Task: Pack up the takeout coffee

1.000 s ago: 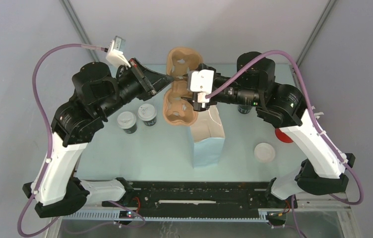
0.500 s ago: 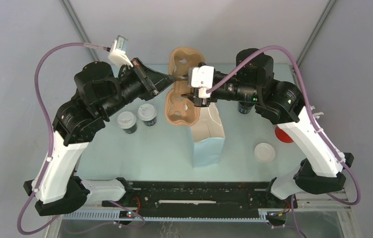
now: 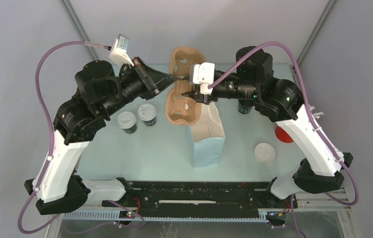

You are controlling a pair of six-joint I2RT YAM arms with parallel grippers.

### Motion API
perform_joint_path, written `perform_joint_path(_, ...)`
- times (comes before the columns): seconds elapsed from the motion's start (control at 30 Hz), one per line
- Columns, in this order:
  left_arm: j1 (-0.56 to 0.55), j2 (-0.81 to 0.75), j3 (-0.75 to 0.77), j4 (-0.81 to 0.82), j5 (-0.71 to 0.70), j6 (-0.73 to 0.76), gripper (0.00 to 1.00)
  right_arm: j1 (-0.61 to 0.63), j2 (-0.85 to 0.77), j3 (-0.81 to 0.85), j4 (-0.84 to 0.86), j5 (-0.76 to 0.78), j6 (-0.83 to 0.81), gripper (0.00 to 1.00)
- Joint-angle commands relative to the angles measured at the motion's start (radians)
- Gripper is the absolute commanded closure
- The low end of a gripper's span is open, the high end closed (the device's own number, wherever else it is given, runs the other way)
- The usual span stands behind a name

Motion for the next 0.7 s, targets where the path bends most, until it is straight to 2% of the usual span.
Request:
perform_joint_path(0.0,-0.01,-0.008,0.045,0.02,-0.01,0.033,0.97,-0.023,-0.011,-0.006,0.04,-0.012,0.049,0.49)
perform_joint_path(0.03,-0.01,-0.01,0.045,0.019,-0.011,0.036,0.9,-0.027,-0.014,-0.01,0.046,-0.01,0.057,0.49)
perform_joint_path(0.13,-0.009,-0.031,0.046,-0.006,-0.061,0.053,0.53,-0.057,-0.031,-0.029,0.056,-0.001,0.1,0.51)
perform_joint_path(0.23,-0.009,-0.071,0.021,-0.07,-0.147,0.059,0.29,-0.119,-0.085,-0.087,0.063,0.007,0.135,0.51)
perform_joint_path(0.3,-0.008,-0.096,-0.029,-0.098,-0.158,0.049,0.18,-0.17,-0.141,-0.143,0.069,-0.003,0.154,0.51)
perform_joint_path(0.47,-0.009,-0.053,-0.151,-0.141,-0.018,-0.023,0.11,-0.319,-0.285,-0.279,0.115,-0.145,0.233,0.51)
perform_joint_path(0.6,-0.008,0.008,-0.183,-0.136,0.008,-0.028,0.14,-0.353,-0.358,-0.404,0.214,-0.338,0.332,0.51)
perform_joint_path(0.67,0.0,0.035,-0.197,-0.117,0.027,-0.022,0.18,-0.354,-0.386,-0.47,0.306,-0.453,0.434,0.51)
